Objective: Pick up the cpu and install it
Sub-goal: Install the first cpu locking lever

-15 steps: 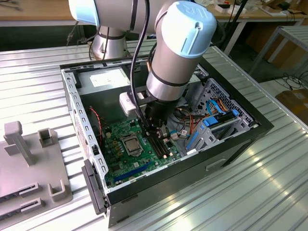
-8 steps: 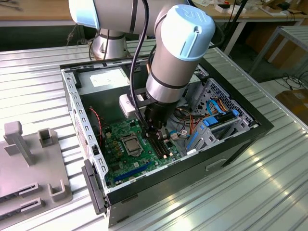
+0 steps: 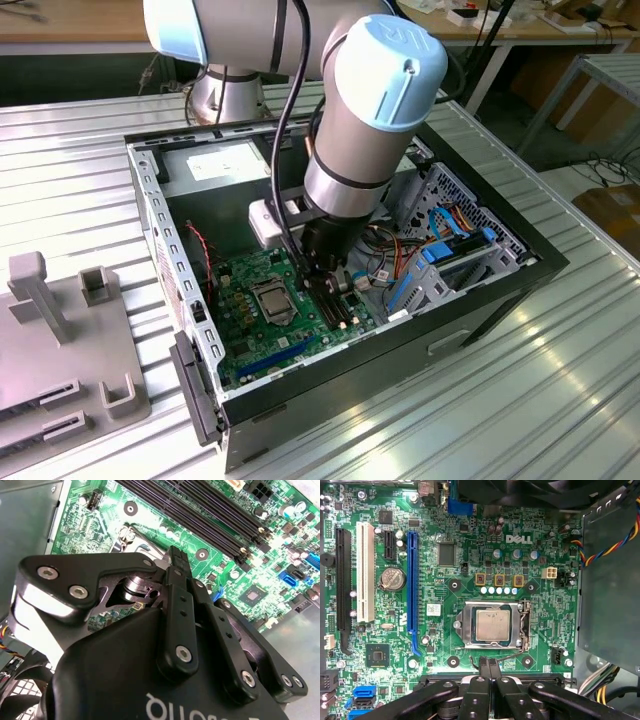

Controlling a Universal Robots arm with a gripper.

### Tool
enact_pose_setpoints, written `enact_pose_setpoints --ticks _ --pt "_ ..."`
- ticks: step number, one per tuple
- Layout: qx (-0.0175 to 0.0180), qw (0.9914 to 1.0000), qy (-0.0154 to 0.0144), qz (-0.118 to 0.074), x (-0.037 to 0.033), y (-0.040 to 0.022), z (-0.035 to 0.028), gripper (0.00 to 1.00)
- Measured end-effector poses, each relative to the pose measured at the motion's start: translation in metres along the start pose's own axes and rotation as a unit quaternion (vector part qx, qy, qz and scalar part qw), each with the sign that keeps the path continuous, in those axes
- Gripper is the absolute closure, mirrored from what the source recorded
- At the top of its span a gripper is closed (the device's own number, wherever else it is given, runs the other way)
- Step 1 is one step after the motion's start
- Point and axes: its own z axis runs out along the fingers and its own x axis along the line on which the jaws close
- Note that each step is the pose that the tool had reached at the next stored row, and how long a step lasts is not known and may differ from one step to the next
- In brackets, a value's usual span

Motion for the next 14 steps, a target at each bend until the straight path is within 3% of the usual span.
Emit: enact_pose_setpoints --ticks 14 --pt "-0.0002 0.99997 0.0076 0.000 0.0015 -0.0001 0.0062 0.89"
